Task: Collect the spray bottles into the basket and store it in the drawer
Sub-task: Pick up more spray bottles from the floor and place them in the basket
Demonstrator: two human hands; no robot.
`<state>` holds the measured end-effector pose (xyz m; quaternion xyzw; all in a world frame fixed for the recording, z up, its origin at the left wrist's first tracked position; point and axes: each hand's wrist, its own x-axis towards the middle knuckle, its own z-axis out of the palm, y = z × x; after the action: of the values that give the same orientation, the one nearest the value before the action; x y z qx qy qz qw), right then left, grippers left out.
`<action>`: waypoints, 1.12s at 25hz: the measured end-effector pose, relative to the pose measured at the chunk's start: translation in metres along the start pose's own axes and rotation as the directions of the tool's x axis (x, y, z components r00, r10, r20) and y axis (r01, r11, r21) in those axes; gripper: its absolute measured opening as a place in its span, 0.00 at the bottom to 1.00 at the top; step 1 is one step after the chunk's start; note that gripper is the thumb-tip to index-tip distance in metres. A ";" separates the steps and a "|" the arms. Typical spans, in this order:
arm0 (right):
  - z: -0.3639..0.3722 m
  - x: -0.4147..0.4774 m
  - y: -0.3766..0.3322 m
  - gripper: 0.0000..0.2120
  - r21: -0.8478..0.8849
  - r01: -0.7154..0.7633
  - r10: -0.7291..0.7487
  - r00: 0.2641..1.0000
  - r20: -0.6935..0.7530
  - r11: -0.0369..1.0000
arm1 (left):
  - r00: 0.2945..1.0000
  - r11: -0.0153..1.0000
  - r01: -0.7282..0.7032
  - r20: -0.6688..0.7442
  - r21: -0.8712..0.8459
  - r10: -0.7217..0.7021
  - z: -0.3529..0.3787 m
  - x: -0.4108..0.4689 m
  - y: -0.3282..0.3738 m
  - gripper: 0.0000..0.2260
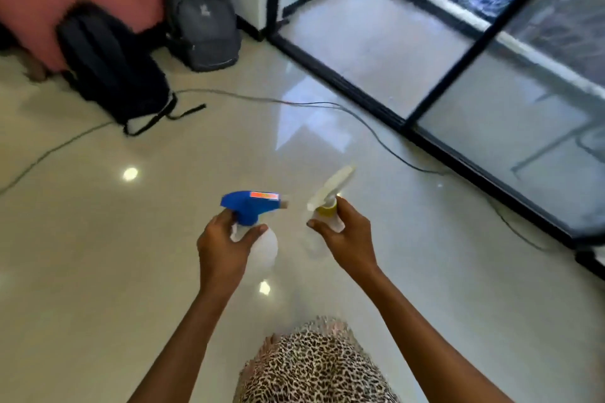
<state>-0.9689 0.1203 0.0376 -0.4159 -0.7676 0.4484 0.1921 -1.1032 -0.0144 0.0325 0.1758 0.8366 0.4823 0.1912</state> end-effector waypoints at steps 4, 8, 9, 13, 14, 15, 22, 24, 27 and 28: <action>-0.093 -0.086 -0.010 0.18 0.030 -0.072 0.077 0.958 -0.278 0.997 | 0.949 0.982 -0.165 0.258 -0.093 0.184 0.025 -0.063 0.075 0.17; -0.171 -0.196 0.004 0.21 0.082 -0.159 0.178 0.825 -0.536 0.984 | 0.826 0.953 -0.239 0.477 -0.188 0.301 0.069 -0.145 0.126 0.19; -0.188 -0.230 0.011 0.21 0.095 -0.185 0.205 0.780 -0.591 0.978 | 0.781 0.941 -0.259 0.525 -0.219 0.338 0.079 -0.173 0.134 0.19; -0.231 -0.371 0.030 0.20 0.186 -0.265 0.311 0.582 -0.751 0.946 | 0.635 0.902 -0.310 0.641 -0.301 0.432 0.104 -0.292 0.144 0.19; -0.238 -0.412 0.034 0.19 0.206 -0.272 0.326 0.538 -0.778 0.940 | 0.608 0.898 -0.316 0.661 -0.307 0.440 0.106 -0.328 0.141 0.19; -0.243 -0.455 0.035 0.18 0.221 -0.284 0.341 0.496 -0.799 0.933 | 0.587 0.898 -0.318 0.680 -0.306 0.439 0.105 -0.365 0.136 0.20; -0.248 -0.701 0.032 0.16 0.369 -0.334 0.428 0.124 -0.895 0.867 | 0.343 0.858 -0.403 0.816 -0.320 0.465 0.081 -0.578 0.112 0.22; -0.248 -0.749 0.032 0.16 0.415 -0.318 0.437 -0.002 -0.900 0.853 | 0.257 0.836 -0.441 0.847 -0.326 0.466 0.084 -0.622 0.112 0.21; -0.248 -0.814 0.040 0.18 0.469 -0.306 0.430 -0.188 -0.883 0.828 | 0.113 0.808 -0.474 0.886 -0.349 0.449 0.095 -0.689 0.117 0.21; -0.247 -0.834 0.044 0.19 0.491 -0.301 0.431 -0.247 -0.868 0.818 | 0.063 0.802 -0.475 0.895 -0.362 0.442 0.099 -0.712 0.117 0.21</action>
<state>-0.2995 -0.4144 0.1949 -0.8030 -0.1852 0.0619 0.5631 -0.4260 -0.2268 0.1960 0.6870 0.4451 0.2933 0.4938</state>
